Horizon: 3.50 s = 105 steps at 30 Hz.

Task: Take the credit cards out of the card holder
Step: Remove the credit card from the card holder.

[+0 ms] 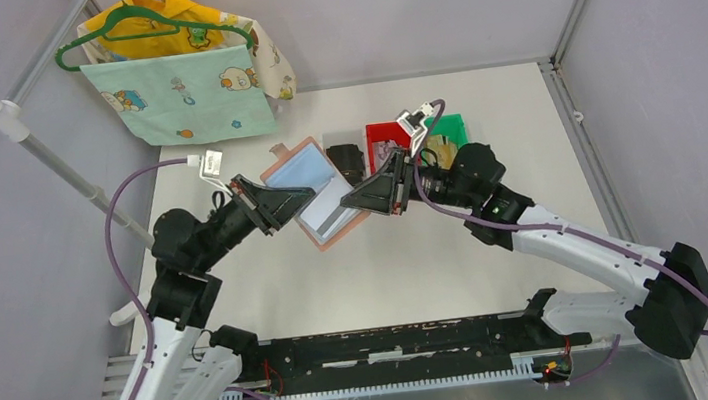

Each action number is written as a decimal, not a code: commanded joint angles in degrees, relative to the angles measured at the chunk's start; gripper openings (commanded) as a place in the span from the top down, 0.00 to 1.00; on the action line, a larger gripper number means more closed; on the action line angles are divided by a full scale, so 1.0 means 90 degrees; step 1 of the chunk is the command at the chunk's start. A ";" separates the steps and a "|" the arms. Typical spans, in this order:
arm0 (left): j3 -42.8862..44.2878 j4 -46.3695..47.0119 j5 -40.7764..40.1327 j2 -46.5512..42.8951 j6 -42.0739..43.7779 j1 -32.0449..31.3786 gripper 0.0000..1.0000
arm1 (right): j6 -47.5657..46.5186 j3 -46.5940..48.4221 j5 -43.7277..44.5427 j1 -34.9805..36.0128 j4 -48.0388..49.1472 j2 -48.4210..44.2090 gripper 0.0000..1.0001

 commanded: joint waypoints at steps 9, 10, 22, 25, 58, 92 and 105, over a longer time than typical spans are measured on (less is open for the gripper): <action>0.0312 0.0543 0.0330 0.0030 -0.0375 0.0075 0.98 | 0.0388 -0.0807 -0.0543 -0.0011 0.1988 -0.0521 0.61; 0.0320 0.0543 0.0338 0.0037 -0.0392 0.0079 0.98 | 0.0387 -0.0874 -0.0584 -0.0014 0.2052 -0.0562 0.62; 0.0451 0.0684 0.0569 0.0093 -0.0545 0.0083 0.98 | 0.0292 -0.1201 -0.0414 -0.0017 0.2196 -0.0765 0.71; 0.0462 0.0777 0.0648 0.0099 -0.0617 0.0091 0.98 | 0.0293 -0.1164 -0.0366 -0.0014 0.2184 -0.0712 0.72; 0.0703 0.0924 0.0807 0.0179 -0.0908 0.0129 0.98 | 0.0457 -0.1400 0.0070 -0.0018 0.2789 -0.0653 0.74; 0.0921 0.0979 0.0939 0.0176 -0.1043 0.0128 0.98 | 0.0726 -0.1539 0.0358 -0.0015 0.3434 -0.0356 0.73; 0.0918 0.1031 0.1015 0.0198 -0.1028 0.0129 0.98 | 0.0870 -0.1151 0.0290 0.0052 0.3682 -0.0020 0.72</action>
